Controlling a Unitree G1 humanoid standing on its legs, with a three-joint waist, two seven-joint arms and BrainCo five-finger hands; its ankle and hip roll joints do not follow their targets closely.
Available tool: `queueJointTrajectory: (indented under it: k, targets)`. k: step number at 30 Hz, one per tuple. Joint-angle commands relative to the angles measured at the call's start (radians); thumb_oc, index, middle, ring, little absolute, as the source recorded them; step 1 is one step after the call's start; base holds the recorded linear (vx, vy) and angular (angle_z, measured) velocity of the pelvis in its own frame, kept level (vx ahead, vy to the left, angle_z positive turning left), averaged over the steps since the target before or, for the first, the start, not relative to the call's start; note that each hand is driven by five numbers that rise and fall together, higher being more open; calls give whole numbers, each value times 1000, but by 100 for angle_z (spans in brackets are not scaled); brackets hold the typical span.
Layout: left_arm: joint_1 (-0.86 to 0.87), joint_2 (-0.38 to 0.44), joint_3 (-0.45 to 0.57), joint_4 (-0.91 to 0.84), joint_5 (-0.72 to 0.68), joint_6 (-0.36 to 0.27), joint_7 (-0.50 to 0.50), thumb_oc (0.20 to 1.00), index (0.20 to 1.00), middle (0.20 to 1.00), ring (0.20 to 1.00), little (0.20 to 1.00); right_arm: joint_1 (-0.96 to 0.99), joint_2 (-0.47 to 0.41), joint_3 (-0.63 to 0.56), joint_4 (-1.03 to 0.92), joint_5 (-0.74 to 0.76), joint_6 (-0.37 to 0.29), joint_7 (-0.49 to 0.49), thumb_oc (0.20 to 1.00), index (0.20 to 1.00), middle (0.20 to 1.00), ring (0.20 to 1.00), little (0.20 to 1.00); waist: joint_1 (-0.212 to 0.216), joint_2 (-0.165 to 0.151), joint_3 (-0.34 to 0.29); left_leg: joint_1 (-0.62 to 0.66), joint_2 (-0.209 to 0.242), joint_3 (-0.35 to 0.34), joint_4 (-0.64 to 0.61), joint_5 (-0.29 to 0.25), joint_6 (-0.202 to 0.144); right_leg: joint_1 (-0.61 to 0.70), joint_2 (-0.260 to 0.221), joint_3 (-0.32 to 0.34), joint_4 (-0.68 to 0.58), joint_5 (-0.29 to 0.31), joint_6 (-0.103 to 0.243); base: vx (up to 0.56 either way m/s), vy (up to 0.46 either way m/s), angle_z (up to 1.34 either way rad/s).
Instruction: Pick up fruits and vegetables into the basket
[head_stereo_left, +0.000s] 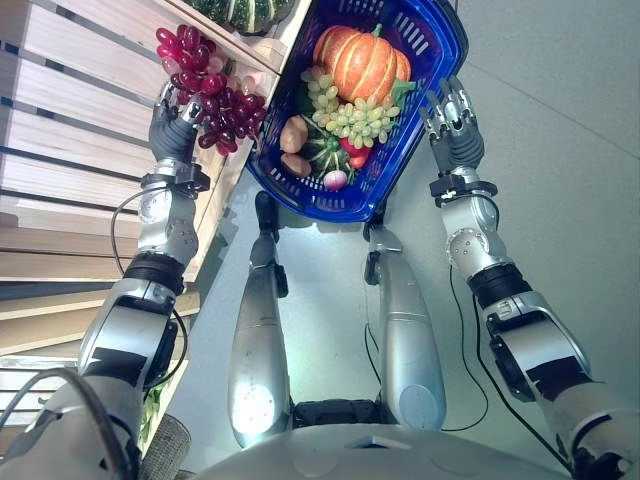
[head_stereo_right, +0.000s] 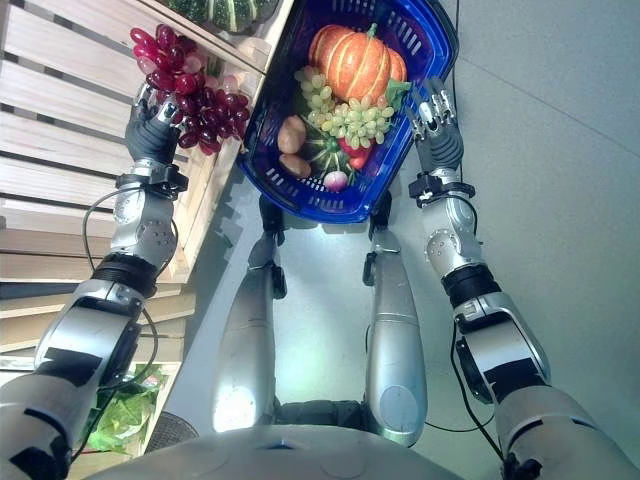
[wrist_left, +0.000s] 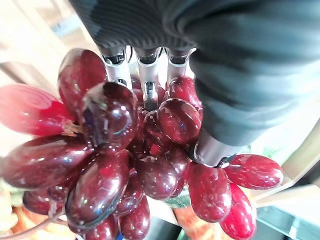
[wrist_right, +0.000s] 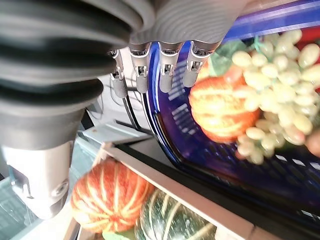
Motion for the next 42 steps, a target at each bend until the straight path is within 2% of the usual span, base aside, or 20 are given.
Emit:
queueJointTrajectory:
  k: [1, 5, 7, 12, 14, 16, 23, 27, 32, 42]
  targets:
    - [-22, 9, 38, -125, 49, -110, -79, 200, 200, 200, 200, 200, 39, -7, -20, -109, 9, 18, 54, 1000, 1000, 1000, 1000, 1000, 13, 0, -19, -14, -96, 29, 56, -73, 73, 76, 53, -76, -32, -46, -24, 0, 0, 0]
    - [-20, 9, 17, -177, 94, -111, -124, 200, 200, 200, 200, 200, 41, -12, -12, -122, 51, 58, 108, 1000, 1000, 1000, 1000, 1000, 17, 2, -19, -9, -96, 30, 53, -71, 74, 83, 51, -79, -35, -43, -22, 0, 0, 0]
    - [-20, 6, -2, -213, 131, -107, -150, 200, 200, 200, 200, 200, 44, -11, -7, -139, 70, 97, 147, 1000, 1000, 1000, 1000, 1000, 19, 3, -19, -6, -96, 30, 50, -69, 75, 87, 49, -80, -38, -40, -21, 0, 0, 0]
    - [-33, 25, -37, -280, 154, -69, -205, 200, 200, 200, 200, 200, 43, -18, 13, -157, 110, 141, 198, 1000, 1000, 1000, 1000, 1000, 21, 4, -19, 1, -95, 34, 45, -66, 76, 95, 45, -84, -42, -34, -18, 0, -2, 1]
    - [-49, 43, -67, -316, 159, -43, -256, 200, 200, 200, 200, 200, 35, -23, 25, -164, 140, 166, 219, 1000, 1000, 1000, 1000, 1000, 22, 6, -19, 2, -94, 35, 47, -65, 76, 97, 43, -84, -42, -30, -16, 5, -12, 4]
    - [-64, 55, -103, -355, 162, -8, -305, 200, 200, 200, 200, 200, 26, -26, 37, -168, 159, 181, 220, 1000, 1000, 1000, 1000, 1000, 21, 8, -19, 2, -93, 37, 47, -63, 77, 96, 40, -84, -42, -25, -15, 0, 0, 0]
    - [-86, 64, -164, -455, 162, 44, -398, 200, 200, 200, 200, 200, 0, -28, 77, -173, 170, 194, 184, 1000, 1000, 1000, 1000, 1000, 23, 14, -19, 5, -95, 39, 42, -60, 80, 98, 38, -80, -49, -15, -15, 0, 0, 0]
    - [-93, 65, -187, -499, 174, 71, -429, 200, 200, 200, 200, 200, -9, -24, 86, -171, 196, 207, 188, 1000, 1000, 1000, 1000, 1000, 25, 17, -19, 7, -96, 38, 36, -58, 81, 103, 38, -79, -57, -11, -15, 0, 0, 0]
    - [-114, 82, -225, -551, 165, 101, -443, 200, 200, 200, 200, 200, -23, -28, 105, -168, 252, 262, 235, 1000, 1000, 1000, 1000, 1000, 28, 21, -19, 9, -97, 38, 33, -54, 82, 108, 34, -80, -64, -4, -13, 0, 0, 0]
    - [-124, 112, -283, -586, 205, 147, -455, 200, 200, 200, 200, 200, -26, -40, 129, -210, 364, 313, 342, 1000, 1000, 1000, 1000, 1000, 31, 17, -19, 10, -99, 33, 26, -48, 83, 113, 33, -86, -77, 4, -8, 0, 0, 0]
